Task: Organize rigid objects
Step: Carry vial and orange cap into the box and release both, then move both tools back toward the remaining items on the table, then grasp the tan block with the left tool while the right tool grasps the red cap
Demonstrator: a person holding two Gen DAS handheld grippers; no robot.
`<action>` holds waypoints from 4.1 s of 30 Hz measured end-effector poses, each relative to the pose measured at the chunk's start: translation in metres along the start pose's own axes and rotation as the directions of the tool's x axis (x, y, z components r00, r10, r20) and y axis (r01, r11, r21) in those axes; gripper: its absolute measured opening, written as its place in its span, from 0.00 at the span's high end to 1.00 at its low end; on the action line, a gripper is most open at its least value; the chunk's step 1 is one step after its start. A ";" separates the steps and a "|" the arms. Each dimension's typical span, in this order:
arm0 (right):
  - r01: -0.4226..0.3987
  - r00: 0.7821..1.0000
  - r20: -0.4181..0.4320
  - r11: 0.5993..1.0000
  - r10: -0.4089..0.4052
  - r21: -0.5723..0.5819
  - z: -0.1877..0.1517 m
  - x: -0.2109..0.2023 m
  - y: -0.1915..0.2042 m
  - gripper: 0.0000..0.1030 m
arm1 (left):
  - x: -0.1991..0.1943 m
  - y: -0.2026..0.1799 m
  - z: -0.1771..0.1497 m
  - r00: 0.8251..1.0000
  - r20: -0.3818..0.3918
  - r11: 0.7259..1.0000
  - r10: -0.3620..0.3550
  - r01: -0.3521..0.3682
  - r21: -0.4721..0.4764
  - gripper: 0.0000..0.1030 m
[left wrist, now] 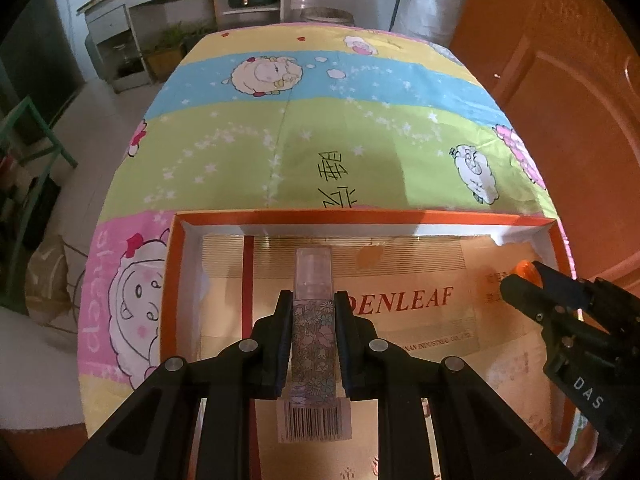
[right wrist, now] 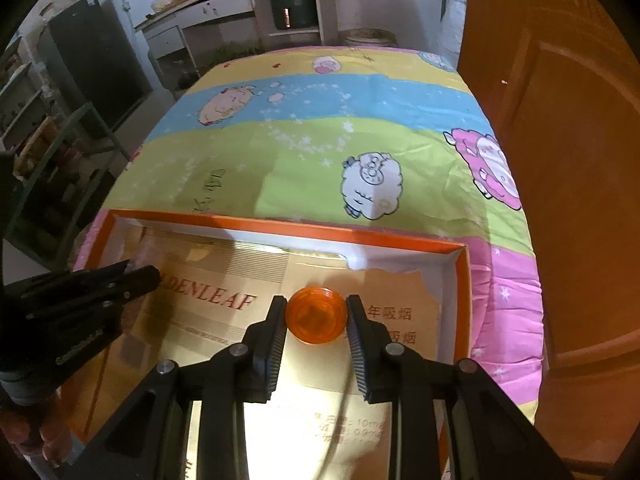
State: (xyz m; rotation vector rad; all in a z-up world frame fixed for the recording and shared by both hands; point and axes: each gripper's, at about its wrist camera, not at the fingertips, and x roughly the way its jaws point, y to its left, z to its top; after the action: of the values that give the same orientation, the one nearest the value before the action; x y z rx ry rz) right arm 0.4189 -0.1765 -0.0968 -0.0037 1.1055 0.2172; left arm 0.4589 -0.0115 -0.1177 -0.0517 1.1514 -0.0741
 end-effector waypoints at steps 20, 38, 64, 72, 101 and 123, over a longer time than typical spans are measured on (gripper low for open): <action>0.056 0.998 0.010 0.998 -0.056 0.006 -0.006 0.015 -0.010 0.68 | 0.010 -0.002 -0.001 0.997 0.071 0.999 0.036 -0.037 0.023 0.80; 0.056 0.995 0.076 0.998 -0.059 0.031 -0.020 -0.009 -0.006 0.47 | 0.005 0.004 -0.011 0.990 0.114 0.993 0.081 -0.089 0.071 0.47; 0.035 0.955 0.296 0.999 -0.033 -0.003 -0.133 -0.185 0.054 0.47 | -0.187 -0.006 -0.128 0.928 0.372 0.995 -0.018 -0.021 0.099 0.38; 0.033 0.935 0.352 0.999 -0.039 0.023 -0.202 -0.225 0.067 0.47 | -0.234 -0.001 -0.194 0.906 0.422 0.997 -0.031 -0.004 0.083 0.38; 0.083 0.929 0.359 0.996 -0.091 0.039 -0.348 -0.220 0.073 0.47 | -0.199 -0.039 -0.389 0.936 0.318 0.975 -0.154 0.090 0.205 0.38; 0.041 0.966 0.259 0.994 -0.012 -0.103 -0.347 -0.159 0.082 0.47 | -0.154 -0.032 -0.407 0.947 0.279 0.973 -0.162 0.105 0.208 0.82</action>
State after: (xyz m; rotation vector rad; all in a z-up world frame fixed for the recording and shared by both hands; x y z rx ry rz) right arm 0.0283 -0.1623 -0.1035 -0.0847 0.8323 0.2460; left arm 0.0237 -0.0316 -0.1406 0.0284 0.8366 -0.2887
